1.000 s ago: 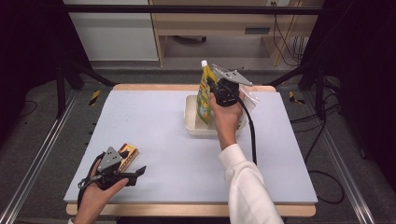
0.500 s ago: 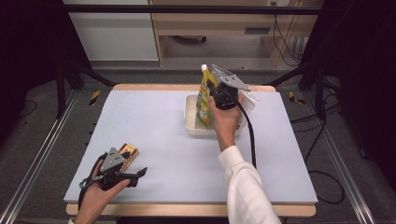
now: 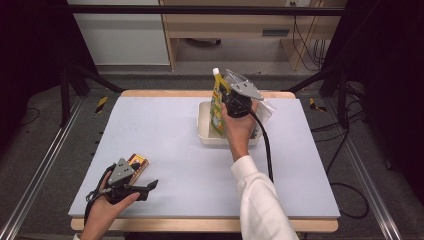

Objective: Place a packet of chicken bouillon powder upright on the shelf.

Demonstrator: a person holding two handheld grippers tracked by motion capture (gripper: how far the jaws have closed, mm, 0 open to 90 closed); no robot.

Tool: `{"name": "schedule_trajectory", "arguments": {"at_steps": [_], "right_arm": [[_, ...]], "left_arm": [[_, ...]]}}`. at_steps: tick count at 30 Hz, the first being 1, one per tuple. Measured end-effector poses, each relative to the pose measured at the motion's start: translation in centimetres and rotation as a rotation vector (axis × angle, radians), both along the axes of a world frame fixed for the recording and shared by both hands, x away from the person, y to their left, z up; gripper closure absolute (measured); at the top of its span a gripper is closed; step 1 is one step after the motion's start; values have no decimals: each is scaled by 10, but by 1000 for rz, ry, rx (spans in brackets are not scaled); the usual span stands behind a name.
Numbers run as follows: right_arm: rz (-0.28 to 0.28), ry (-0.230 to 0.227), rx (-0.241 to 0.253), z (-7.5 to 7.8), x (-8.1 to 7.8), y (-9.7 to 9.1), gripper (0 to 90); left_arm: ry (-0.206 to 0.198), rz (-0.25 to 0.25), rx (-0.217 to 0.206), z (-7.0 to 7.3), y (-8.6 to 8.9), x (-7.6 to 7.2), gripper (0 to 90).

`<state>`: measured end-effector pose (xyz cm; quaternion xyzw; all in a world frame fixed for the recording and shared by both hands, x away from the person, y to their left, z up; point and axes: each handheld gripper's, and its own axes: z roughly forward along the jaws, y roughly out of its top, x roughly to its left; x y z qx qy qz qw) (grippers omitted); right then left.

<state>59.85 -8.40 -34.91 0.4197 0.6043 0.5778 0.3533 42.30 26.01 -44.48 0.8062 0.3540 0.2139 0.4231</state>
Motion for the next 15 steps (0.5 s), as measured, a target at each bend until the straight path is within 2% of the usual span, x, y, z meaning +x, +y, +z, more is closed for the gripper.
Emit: {"name": "schedule_trajectory", "arguments": {"at_steps": [3, 9, 15], "right_arm": [[4, -18, -37, -4, -2, 4, 900], [16, -12, -35, -5, -5, 5, 900], [24, 12, -34, -12, -11, 4, 900]], "left_arm": [[2, -4, 5, 0, -1, 0, 117], [3, -10, 9, 0, -2, 0, 117], [3, -12, 11, 0, -2, -1, 117]]}}
